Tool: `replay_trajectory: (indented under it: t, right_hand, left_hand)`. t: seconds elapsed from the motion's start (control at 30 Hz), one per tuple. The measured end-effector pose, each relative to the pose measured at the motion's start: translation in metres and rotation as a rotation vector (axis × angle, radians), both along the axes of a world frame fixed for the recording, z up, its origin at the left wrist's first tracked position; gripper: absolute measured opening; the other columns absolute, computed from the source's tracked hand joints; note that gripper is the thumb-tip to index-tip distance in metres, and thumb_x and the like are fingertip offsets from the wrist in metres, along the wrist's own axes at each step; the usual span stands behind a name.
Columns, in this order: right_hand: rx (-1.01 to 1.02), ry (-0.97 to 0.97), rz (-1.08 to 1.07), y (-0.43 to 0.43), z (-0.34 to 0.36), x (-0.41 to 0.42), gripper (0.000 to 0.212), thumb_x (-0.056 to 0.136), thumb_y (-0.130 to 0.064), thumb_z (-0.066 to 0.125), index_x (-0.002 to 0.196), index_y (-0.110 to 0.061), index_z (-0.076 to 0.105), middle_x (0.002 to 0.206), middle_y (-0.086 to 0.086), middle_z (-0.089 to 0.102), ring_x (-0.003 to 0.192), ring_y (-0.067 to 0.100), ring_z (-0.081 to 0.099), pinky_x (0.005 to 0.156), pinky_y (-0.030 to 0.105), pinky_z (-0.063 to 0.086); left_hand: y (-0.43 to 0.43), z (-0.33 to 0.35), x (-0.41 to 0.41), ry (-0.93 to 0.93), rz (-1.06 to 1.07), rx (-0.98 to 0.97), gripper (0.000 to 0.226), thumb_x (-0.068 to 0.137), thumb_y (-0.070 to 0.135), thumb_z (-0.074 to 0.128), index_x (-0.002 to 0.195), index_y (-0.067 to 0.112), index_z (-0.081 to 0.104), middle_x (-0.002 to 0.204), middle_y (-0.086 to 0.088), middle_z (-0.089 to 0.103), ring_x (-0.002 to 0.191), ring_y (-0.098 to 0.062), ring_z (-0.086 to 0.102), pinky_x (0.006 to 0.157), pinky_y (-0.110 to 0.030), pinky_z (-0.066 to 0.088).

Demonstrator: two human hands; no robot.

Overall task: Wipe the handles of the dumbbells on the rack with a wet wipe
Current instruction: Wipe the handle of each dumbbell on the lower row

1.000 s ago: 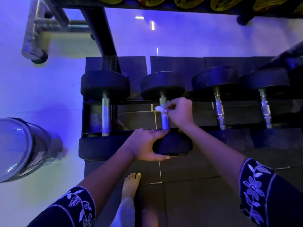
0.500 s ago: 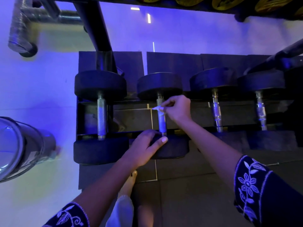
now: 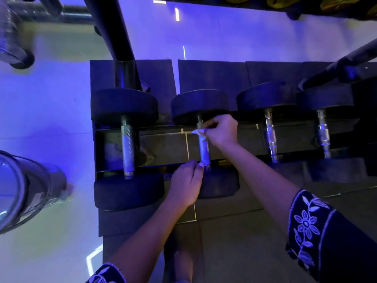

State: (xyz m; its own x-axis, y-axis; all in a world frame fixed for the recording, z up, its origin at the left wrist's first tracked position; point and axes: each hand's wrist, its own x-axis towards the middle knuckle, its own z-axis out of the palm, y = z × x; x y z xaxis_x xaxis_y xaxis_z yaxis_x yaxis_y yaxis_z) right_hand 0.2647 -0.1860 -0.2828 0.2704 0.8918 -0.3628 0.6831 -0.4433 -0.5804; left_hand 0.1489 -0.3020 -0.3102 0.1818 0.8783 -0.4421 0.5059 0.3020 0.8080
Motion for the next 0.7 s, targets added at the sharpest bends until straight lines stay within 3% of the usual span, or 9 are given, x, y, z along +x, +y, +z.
replay_trajectory:
  t: [0.1, 0.2, 0.3, 0.47, 0.6, 0.7]
  right_hand:
    - [-0.012, 0.026, -0.07, -0.012, 0.0, 0.004, 0.014, 0.068, -0.015, 0.083, 0.08, -0.012, 0.075, 0.071, -0.005, 0.063, 0.057, -0.005, 0.05, 0.051, -0.002, 0.035]
    - [-0.093, 0.014, -0.046, -0.038, 0.0, 0.012, 0.012, 0.067, -0.012, 0.083, 0.074, -0.012, 0.073, 0.073, -0.007, 0.066, 0.067, 0.001, 0.058, 0.062, 0.006, 0.044]
    - [-0.072, 0.031, -0.034, -0.039, 0.0, 0.012, 0.011, 0.068, -0.012, 0.082, 0.075, -0.013, 0.073, 0.072, -0.007, 0.065, 0.067, 0.004, 0.059, 0.06, 0.006, 0.044]
    - [0.038, -0.021, -0.189, 0.011, -0.006, 0.005, 0.007, 0.071, -0.009, 0.073, 0.076, -0.006, 0.072, 0.075, 0.006, 0.07, 0.073, 0.017, 0.063, 0.067, 0.026, 0.048]
    - [-0.041, 0.077, -0.106, -0.024, -0.003, 0.012, 0.009, 0.068, -0.009, 0.079, 0.075, -0.012, 0.074, 0.076, -0.001, 0.07, 0.071, 0.007, 0.06, 0.068, 0.017, 0.047]
    - [-0.115, 0.035, -0.028, -0.044, -0.001, 0.018, 0.013, 0.069, -0.013, 0.082, 0.069, -0.02, 0.071, 0.075, -0.002, 0.07, 0.068, 0.007, 0.061, 0.065, 0.017, 0.045]
  left_hand:
    - [0.0, 0.002, 0.002, 0.01, 0.03, 0.038, 0.036, 0.104, 0.023, 0.04, 0.069, 0.029, 0.044, 0.069, 0.009, 0.052, 0.068, -0.008, 0.05, 0.063, -0.024, 0.029]
    - [-0.001, 0.001, -0.001, -0.037, 0.04, 0.036, 0.035, 0.104, 0.021, 0.04, 0.071, 0.03, 0.048, 0.068, 0.007, 0.055, 0.064, 0.001, 0.052, 0.06, -0.011, 0.033]
    - [-0.001, 0.001, 0.0, -0.046, 0.055, 0.028, 0.033, 0.104, 0.022, 0.04, 0.074, 0.028, 0.053, 0.07, 0.004, 0.059, 0.066, -0.001, 0.055, 0.059, -0.013, 0.034]
    - [-0.001, 0.004, 0.003, -0.049, 0.092, 0.032, 0.032, 0.103, 0.018, 0.041, 0.077, 0.025, 0.058, 0.067, 0.006, 0.059, 0.066, 0.004, 0.056, 0.06, -0.009, 0.037]
    - [-0.003, 0.001, 0.003, -0.02, 0.129, 0.036, 0.031, 0.103, 0.018, 0.041, 0.086, 0.016, 0.066, 0.071, 0.004, 0.062, 0.066, 0.0, 0.056, 0.06, -0.013, 0.035]
    - [-0.001, 0.004, 0.007, 0.024, 0.135, 0.041, 0.03, 0.103, 0.017, 0.042, 0.088, 0.013, 0.068, 0.075, 0.003, 0.064, 0.067, 0.002, 0.054, 0.061, -0.012, 0.036]
